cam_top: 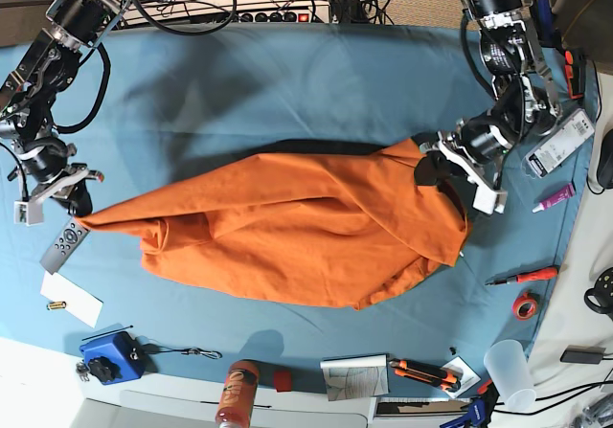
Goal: Layout the t-shirt on the table in an organized manner, then fold the t-shirt properly
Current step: 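Lift the shirt with both grippers and swing it across the table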
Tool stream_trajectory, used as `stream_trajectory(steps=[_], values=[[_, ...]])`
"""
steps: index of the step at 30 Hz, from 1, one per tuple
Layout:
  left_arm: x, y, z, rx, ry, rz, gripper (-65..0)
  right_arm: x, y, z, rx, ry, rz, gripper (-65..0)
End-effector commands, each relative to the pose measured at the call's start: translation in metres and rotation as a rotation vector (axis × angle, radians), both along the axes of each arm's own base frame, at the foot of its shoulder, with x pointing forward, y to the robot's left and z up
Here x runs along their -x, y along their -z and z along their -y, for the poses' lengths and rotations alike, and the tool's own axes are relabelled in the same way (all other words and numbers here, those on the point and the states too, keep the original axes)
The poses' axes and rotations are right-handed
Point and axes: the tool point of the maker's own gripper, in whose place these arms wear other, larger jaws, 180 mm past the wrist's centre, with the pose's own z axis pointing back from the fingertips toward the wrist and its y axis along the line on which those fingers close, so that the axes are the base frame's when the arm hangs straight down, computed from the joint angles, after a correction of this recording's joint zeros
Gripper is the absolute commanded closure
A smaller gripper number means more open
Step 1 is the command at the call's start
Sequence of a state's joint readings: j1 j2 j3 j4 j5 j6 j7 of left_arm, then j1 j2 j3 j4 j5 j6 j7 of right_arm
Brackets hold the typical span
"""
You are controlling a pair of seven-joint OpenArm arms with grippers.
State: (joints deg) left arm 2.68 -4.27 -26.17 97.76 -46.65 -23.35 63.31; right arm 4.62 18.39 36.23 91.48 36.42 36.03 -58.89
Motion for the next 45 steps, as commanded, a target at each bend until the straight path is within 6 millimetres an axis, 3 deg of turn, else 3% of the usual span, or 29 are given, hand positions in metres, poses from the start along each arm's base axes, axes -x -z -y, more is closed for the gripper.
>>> stream_trajectory(steps=[1,7,11,16,19,23,28,34,45], values=[[-0.011,-0.028,-0.006,-0.003,-0.016,0.096,0.0,-0.012,-0.03,0.005,0.017,-0.005,0.094,0.0],[-0.004,-0.096,-0.05,-0.142,-0.152,0.323,0.0,-0.036,-0.086,0.004,-0.028,-0.01,0.265,0.0],[0.015,-0.125,-0.064,-0.215,-0.182,0.419,0.0,-0.043,-0.126,-0.006,-0.061,-0.066,0.355,0.0],[0.036,-0.162,-0.06,-0.263,-0.172,0.55,0.0,-0.028,-0.169,-0.042,-0.012,-0.215,0.466,0.0],[0.042,-0.19,-0.065,-0.301,-0.208,0.655,0.0,-0.012,-0.2,-0.05,0.09,-0.219,0.554,0.0],[0.04,-0.197,-0.085,-0.408,-0.241,0.687,0.0,0.005,-0.235,-0.045,0.203,-0.159,0.67,0.0],[0.033,-0.212,-0.1,-0.516,-0.252,0.745,0.0,0.008,-0.256,-0.036,0.235,-0.107,0.753,0.0],[0.027,-0.224,-0.107,-0.51,-0.295,0.768,0.0,0.006,-0.283,-0.032,0.265,-0.075,0.828,0.0],[0.026,-0.214,-0.11,-0.546,-0.292,0.719,0.0,-0.017,-0.267,-0.062,0.309,-0.164,0.743,0.0]])
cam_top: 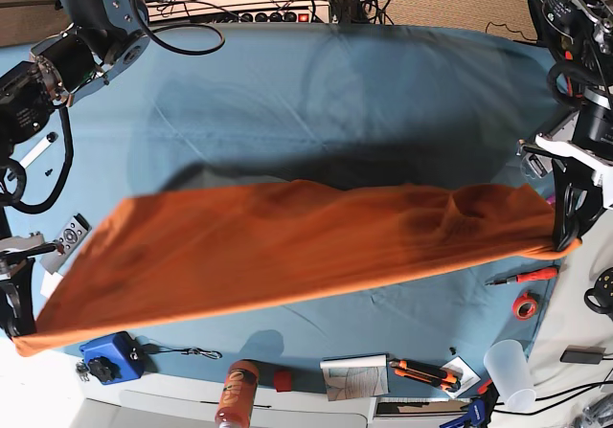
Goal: Layout the t-shirt on the table in an organized manner, then fold the t-shirt properly
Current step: 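Lift the shirt with both grippers and swing it across the table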
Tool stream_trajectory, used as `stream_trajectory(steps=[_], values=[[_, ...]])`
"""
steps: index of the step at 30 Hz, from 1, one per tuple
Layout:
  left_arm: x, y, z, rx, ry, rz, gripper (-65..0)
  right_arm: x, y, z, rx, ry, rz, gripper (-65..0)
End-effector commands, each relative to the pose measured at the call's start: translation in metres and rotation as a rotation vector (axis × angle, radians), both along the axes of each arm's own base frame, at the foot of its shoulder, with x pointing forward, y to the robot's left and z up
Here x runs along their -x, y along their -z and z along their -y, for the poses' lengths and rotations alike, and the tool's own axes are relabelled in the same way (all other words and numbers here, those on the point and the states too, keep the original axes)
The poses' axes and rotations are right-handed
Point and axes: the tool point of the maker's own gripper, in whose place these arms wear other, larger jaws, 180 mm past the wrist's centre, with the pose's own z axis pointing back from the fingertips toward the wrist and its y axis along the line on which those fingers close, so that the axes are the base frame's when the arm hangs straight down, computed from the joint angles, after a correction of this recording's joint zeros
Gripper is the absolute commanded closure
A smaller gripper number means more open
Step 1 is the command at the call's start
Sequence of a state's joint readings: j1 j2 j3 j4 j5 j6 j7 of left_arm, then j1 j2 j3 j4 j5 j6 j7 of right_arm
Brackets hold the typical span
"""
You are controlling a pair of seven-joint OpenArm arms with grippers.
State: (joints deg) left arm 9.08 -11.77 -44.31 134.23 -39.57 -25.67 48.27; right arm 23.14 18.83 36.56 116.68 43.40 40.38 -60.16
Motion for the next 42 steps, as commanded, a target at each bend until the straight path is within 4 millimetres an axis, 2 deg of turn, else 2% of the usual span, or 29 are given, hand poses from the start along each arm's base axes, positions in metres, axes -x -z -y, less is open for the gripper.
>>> stream_trajectory(steps=[1,4,11,14,17,20,23,26,29,32,35,39,42], values=[[0.001,-0.008,0.001,-0.01,0.002,0.026,0.0,0.003,-0.018,0.0,0.005,-0.005,0.062,0.0],[0.001,-0.006,0.002,0.01,-0.003,0.027,0.0,0.003,-0.017,-0.003,-0.019,-0.021,0.057,0.0],[0.0,-0.005,0.011,0.099,-0.012,0.049,0.0,0.011,-0.007,-0.029,-0.077,-0.172,0.028,0.0],[-0.005,-0.021,0.018,0.148,0.022,0.115,0.0,0.012,-0.007,-0.031,-0.081,-0.187,0.025,0.0],[-0.017,-0.037,0.027,0.131,0.046,0.164,0.0,0.007,-0.002,-0.025,-0.071,-0.149,0.003,0.0],[-0.033,-0.051,0.05,0.096,0.106,0.202,0.0,-0.013,0.009,-0.016,-0.104,-0.132,-0.033,0.0],[-0.071,-0.03,0.063,0.128,0.144,0.156,0.0,-0.045,0.025,-0.013,-0.156,-0.144,-0.098,0.0],[-0.111,-0.026,0.074,0.138,0.162,0.153,0.0,-0.085,0.035,-0.004,-0.204,-0.129,-0.144,0.0],[-0.154,-0.021,0.09,0.098,0.203,0.096,0.0,-0.124,0.036,-0.001,-0.264,-0.138,-0.188,0.0],[-0.197,-0.028,0.092,0.086,0.186,0.061,0.0,-0.156,0.024,-0.004,-0.331,-0.173,-0.211,0.0],[-0.227,-0.056,0.085,0.098,0.165,0.065,0.0,-0.172,-0.011,-0.005,-0.376,-0.206,-0.169,0.0],[-0.236,-0.095,0.077,0.066,0.166,0.057,0.0,-0.17,-0.065,-0.006,-0.347,-0.224,-0.099,0.0],[-0.235,-0.11,0.075,0.075,0.187,0.06,0.0,-0.163,-0.084,-0.008,-0.308,-0.221,-0.084,0.0]])
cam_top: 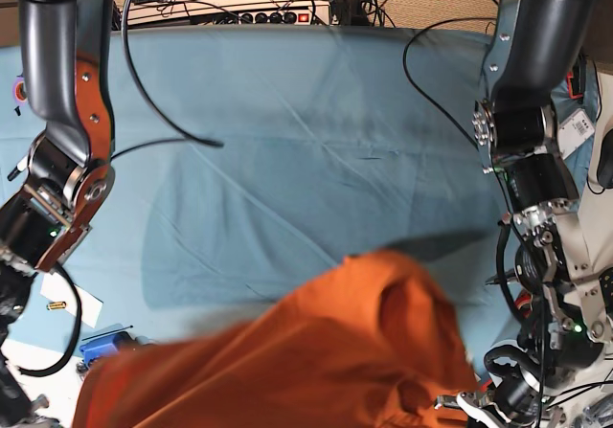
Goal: Layout the t-shirt on the table in an organized manner, then fold the t-shirt properly
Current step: 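Lift the shirt with both grippers and swing it across the table, then lower the held shirt onto the table with both grippers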
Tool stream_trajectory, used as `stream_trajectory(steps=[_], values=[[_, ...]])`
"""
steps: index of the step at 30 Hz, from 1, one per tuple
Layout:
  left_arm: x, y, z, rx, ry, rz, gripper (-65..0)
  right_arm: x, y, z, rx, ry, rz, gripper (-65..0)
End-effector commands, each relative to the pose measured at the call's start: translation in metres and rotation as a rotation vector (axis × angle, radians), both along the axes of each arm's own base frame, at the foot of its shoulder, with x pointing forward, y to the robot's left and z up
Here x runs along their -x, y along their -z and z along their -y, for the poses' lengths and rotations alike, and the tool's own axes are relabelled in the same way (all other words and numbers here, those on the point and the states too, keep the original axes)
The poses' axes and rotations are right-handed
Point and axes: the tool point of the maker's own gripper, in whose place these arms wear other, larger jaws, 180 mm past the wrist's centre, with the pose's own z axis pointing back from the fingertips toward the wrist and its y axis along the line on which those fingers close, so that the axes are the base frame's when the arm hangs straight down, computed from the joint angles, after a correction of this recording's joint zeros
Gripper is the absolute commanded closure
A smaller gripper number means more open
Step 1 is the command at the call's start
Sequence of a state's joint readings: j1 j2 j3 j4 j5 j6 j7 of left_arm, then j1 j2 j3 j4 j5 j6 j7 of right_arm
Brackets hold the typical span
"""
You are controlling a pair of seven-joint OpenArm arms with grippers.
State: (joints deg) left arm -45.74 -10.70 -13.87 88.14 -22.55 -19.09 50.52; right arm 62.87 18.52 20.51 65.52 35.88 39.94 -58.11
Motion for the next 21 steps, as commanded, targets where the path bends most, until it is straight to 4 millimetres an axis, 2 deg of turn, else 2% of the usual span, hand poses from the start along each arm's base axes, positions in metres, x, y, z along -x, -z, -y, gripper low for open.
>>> stream_trajectory(steps=[1,3,5,8,15,19,21], values=[[0.001,-0.026,-0.003,0.013,0.006,0.065,0.0,0.007,-0.029,0.002,0.001,0.009,0.074,0.0],[0.002,-0.022,-0.001,0.015,0.017,0.051,0.0,0.011,-0.033,0.006,-0.007,0.029,0.077,0.0],[0.003,-0.01,0.001,0.006,0.027,0.0,0.0,0.015,-0.027,0.007,-0.006,0.023,0.036,0.0],[0.009,0.012,0.007,0.017,0.069,-0.097,0.0,0.021,-0.003,0.002,0.0,-0.013,-0.039,0.0],[0.026,0.039,0.019,0.017,0.132,-0.198,0.0,0.042,0.057,0.016,0.019,0.048,-0.106,0.0],[0.034,0.052,0.02,0.013,0.132,-0.213,0.0,0.054,0.08,0.023,0.03,0.077,-0.134,0.0],[0.034,0.051,0.02,0.015,0.131,-0.2,0.0,0.056,0.085,0.025,0.029,0.082,-0.141,0.0]])
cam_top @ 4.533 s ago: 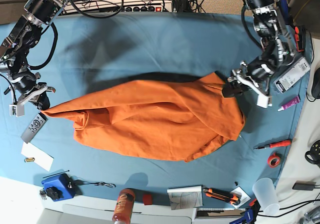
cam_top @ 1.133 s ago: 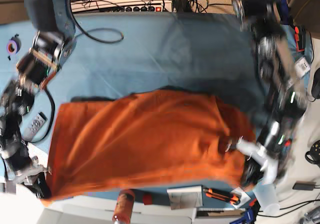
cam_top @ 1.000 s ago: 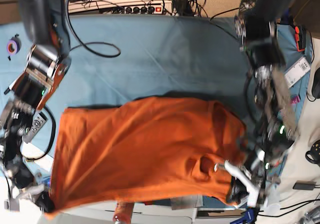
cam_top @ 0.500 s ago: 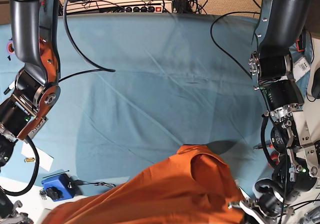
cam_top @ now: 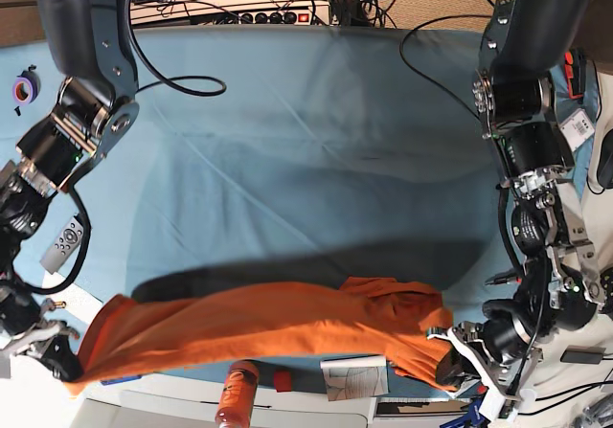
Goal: Layout the t-shirt on the table in an organized manner, then fold the t-shirt properly
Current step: 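Lower the held shirt onto the table with both grippers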
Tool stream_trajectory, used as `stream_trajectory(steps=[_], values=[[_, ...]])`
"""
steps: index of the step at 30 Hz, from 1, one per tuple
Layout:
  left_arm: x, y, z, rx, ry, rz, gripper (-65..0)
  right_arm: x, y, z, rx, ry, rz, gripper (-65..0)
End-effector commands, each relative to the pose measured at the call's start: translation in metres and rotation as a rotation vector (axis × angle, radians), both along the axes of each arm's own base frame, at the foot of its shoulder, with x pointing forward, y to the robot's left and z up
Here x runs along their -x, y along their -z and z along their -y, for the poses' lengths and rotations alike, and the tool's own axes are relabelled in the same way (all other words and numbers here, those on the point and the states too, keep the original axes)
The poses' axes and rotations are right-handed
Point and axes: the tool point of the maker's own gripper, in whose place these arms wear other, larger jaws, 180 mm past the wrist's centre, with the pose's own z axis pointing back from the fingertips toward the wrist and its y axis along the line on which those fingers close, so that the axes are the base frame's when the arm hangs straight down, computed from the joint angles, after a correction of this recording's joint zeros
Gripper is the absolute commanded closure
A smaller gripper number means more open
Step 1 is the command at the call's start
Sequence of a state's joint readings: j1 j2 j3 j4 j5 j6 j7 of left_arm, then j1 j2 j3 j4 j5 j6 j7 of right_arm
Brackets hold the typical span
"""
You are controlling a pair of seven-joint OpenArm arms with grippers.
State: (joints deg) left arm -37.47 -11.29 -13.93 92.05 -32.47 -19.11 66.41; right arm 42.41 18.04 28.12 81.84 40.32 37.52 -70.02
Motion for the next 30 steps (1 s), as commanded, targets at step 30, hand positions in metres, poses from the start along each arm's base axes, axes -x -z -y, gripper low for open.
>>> stream_trajectory(steps=[30], values=[[-0.082,-0.178,-0.04,0.059,0.003,0.12,0.0,-0.042,-0.197,0.01,0.177,0.288,0.386,0.0]])
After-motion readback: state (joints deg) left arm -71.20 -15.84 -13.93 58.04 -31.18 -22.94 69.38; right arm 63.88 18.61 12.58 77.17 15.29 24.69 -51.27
